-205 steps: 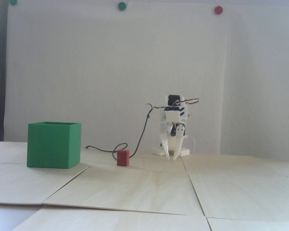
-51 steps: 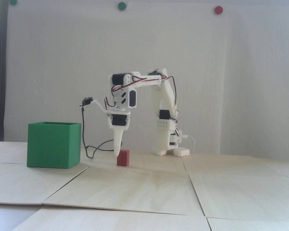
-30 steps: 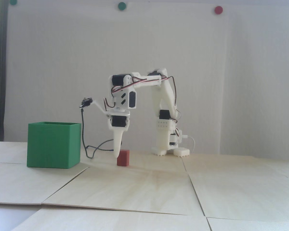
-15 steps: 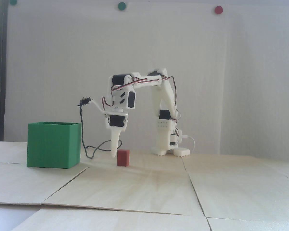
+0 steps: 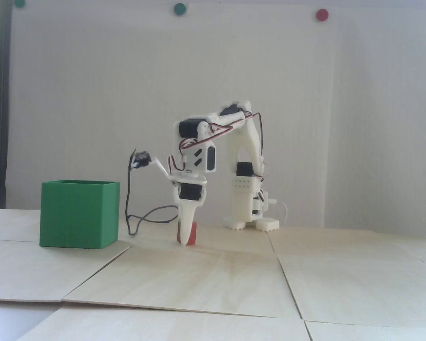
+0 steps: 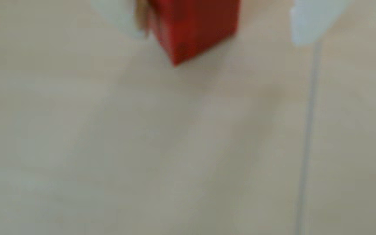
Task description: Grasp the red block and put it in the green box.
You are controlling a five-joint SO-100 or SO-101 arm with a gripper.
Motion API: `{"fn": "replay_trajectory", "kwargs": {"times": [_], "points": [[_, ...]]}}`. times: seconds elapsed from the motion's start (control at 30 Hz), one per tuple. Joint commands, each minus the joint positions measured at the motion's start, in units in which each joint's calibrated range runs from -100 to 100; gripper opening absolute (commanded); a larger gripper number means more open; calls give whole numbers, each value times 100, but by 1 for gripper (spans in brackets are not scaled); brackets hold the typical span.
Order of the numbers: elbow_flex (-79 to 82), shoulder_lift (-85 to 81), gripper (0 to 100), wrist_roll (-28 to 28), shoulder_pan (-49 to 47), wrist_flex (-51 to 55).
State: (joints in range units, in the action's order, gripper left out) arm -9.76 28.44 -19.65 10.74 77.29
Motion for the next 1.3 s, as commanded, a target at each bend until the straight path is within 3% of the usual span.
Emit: {"fn": "replay_trajectory", "kwargs": {"times": [0.0, 0.3, 0.47, 0.9, 1.13, 1.27], "points": [[293, -68, 22, -8, -241, 298], [319, -68, 20, -13, -209, 222], [328, -60, 0, -18, -193, 222], [177, -171, 2, -39, 64, 416], [-2316, -281, 2, -8, 466, 2195], [-3816, -281, 2, -3, 1013, 2204]]}}
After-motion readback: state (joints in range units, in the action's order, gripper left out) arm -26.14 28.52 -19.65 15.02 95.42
